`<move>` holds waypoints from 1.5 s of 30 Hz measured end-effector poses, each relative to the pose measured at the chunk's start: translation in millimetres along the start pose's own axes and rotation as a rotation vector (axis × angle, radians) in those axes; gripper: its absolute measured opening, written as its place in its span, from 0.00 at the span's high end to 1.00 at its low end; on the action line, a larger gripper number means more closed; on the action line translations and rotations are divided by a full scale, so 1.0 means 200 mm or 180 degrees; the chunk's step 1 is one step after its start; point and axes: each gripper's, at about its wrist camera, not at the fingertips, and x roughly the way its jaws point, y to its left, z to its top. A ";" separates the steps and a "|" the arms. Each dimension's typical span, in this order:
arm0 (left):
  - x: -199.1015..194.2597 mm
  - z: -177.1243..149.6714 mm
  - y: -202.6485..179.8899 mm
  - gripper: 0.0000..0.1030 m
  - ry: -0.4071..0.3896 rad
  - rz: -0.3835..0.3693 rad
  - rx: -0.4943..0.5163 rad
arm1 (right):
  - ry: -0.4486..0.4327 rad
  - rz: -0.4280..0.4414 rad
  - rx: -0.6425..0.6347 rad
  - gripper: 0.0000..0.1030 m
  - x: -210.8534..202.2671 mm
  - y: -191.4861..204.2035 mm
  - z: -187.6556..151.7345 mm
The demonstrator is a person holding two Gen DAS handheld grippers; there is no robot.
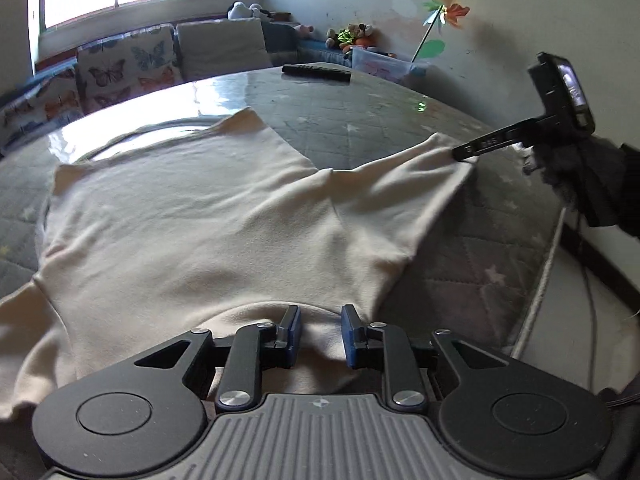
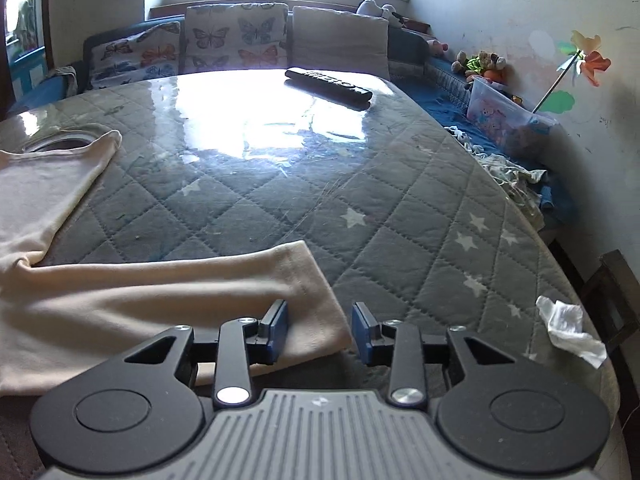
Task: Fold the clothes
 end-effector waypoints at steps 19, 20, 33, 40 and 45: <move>-0.11 -0.05 0.26 0.71 0.0010 0.0388 -0.0388 | -0.0169 0.1046 -0.0703 0.61 -0.01 0.57 0.23; -0.12 -0.04 0.26 0.71 -0.0002 0.0380 -0.0393 | -0.0160 0.1074 -0.0731 0.61 0.01 0.60 0.24; -0.18 0.07 0.56 0.67 -0.0263 0.0879 -0.0802 | -0.0094 0.1126 -0.0760 0.61 0.34 0.83 0.44; -0.08 0.09 0.65 0.67 -0.0144 0.0904 -0.0907 | -0.0070 0.0980 -0.0604 0.77 0.56 0.86 0.55; -0.05 0.08 0.67 0.67 -0.0128 0.0918 -0.0930 | -0.0083 0.0924 -0.0559 0.96 0.63 0.84 0.58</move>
